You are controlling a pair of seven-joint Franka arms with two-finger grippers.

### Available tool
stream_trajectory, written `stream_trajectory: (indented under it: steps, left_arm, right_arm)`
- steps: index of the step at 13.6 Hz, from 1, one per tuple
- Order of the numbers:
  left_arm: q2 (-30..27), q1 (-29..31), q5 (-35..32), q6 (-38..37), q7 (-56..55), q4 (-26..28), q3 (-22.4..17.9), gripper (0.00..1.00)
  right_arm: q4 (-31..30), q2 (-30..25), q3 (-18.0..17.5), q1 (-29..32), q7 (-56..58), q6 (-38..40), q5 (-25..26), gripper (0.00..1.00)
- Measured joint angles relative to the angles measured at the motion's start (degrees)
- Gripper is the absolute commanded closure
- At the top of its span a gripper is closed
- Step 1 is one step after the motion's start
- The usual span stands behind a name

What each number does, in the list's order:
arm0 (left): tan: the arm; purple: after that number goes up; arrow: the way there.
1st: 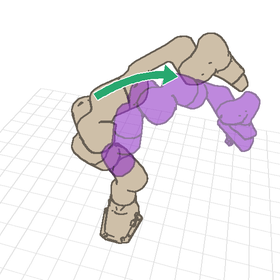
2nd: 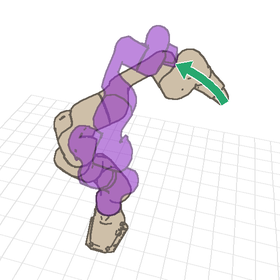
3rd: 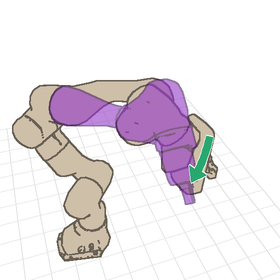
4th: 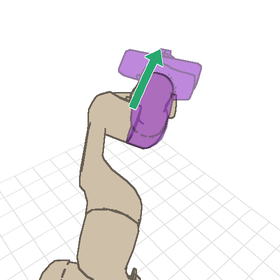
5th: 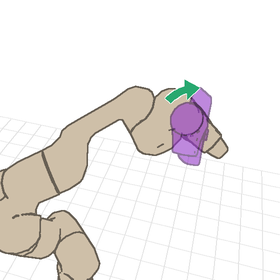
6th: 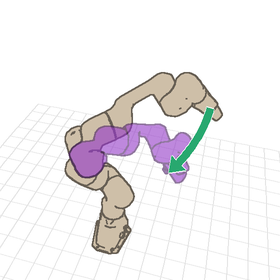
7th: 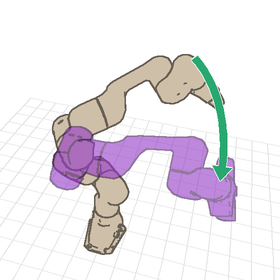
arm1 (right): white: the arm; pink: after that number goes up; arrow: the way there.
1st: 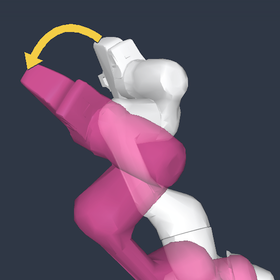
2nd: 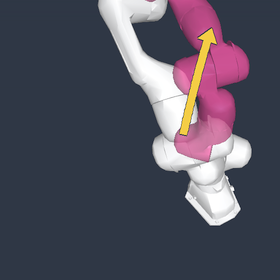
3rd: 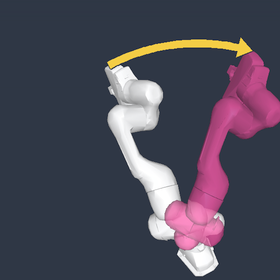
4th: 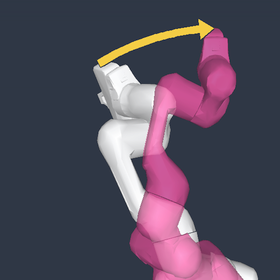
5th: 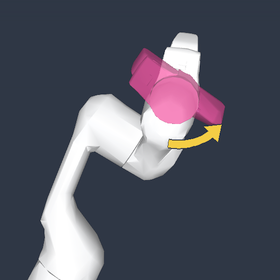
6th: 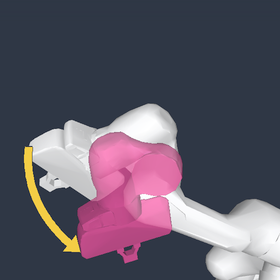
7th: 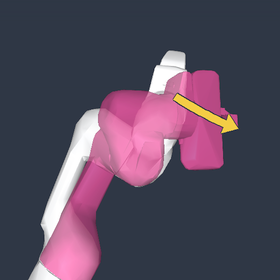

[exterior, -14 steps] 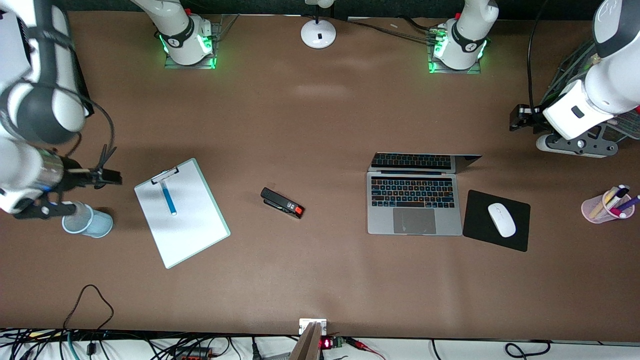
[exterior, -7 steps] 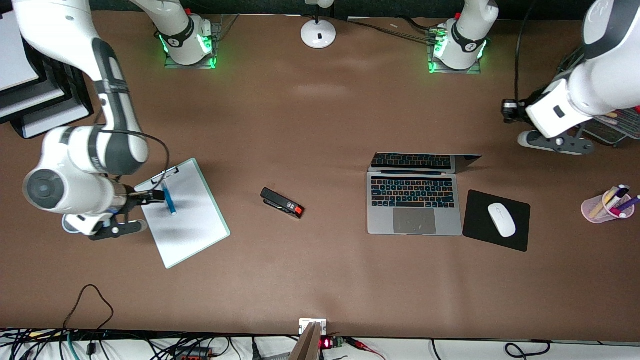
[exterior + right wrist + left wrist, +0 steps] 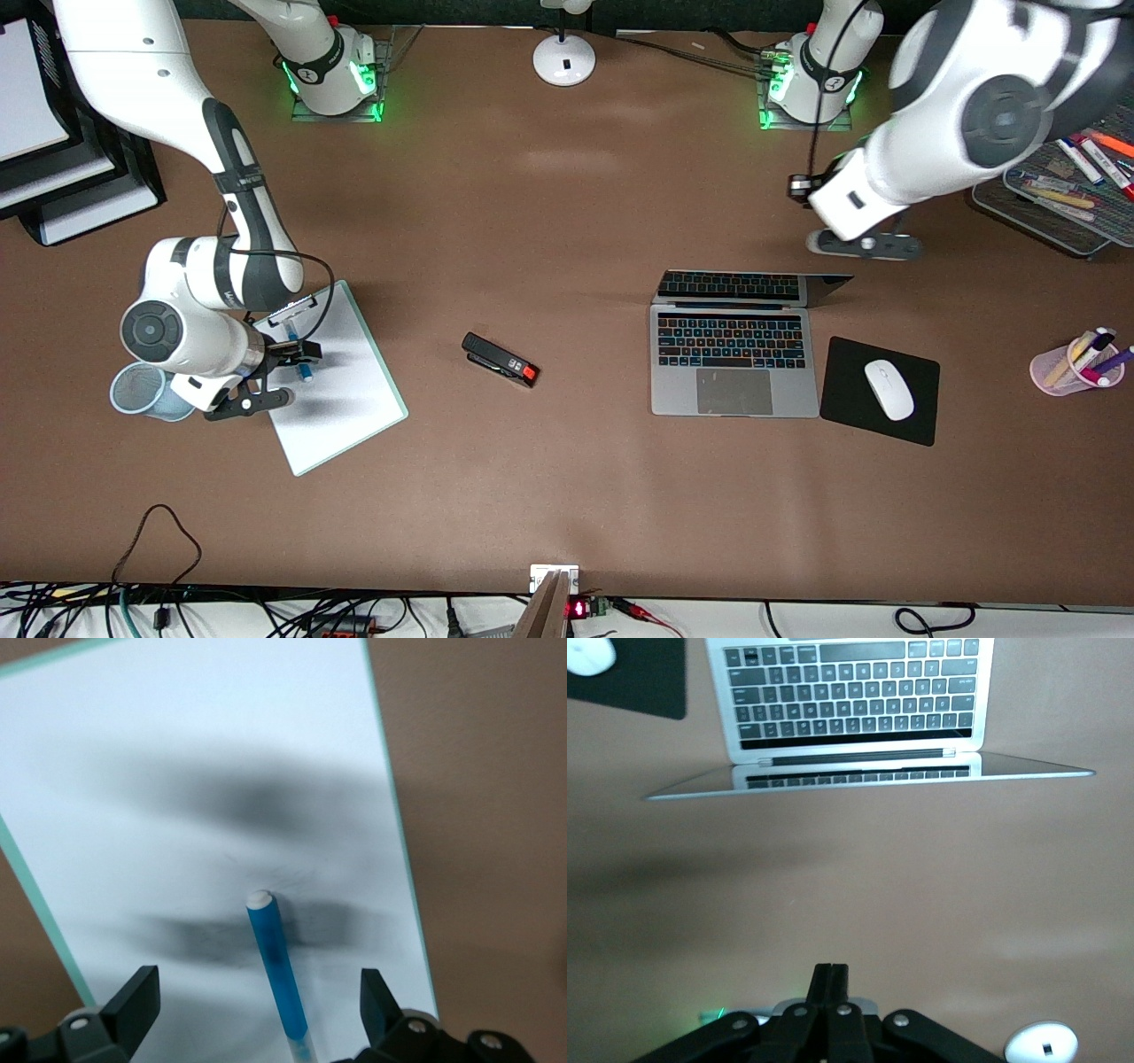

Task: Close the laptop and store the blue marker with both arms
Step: 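Grasp the blue marker with the right gripper while the left gripper pushes the laptop lid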

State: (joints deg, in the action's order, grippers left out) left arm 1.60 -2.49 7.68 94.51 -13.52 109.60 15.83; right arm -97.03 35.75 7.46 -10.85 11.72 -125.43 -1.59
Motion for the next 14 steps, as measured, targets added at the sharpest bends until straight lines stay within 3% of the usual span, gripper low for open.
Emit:
stream_trajectory:
  steps: [4, 6, 8, 9, 14]
  left_arm:
    - [-0.4, 0.0, 0.0, 18.5, -0.8, 11.9, 1.7, 1.0]
    - [0.2, 0.1, 0.0, 25.7, -0.8, 15.3, 1.6, 1.0]
    - [1.7, 0.1, 0.0, 31.5, -0.7, 16.1, 1.6, 1.0]
    - [2.7, 0.1, 0.0, 34.3, -0.7, 16.2, 1.6, 1.0]
    - [6.1, 0.4, -2.2, 45.2, 1.0, 16.0, 1.6, 1.0]
  right_arm:
    - [-0.2, 1.8, 0.1, 0.2, 2.9, -2.0, -0.1, 0.0]
    - [-0.2, 2.2, 0.1, 0.2, 3.0, -2.5, -0.9, 0.0]
    - [-0.2, 2.3, 0.1, 0.2, 3.1, -2.7, -1.2, 0.01]
    - [-0.2, 2.3, 0.1, 0.2, 3.3, -2.7, -1.2, 0.16]
    - [-0.2, 3.0, 0.2, 0.2, 5.0, -3.4, -1.3, 0.17]
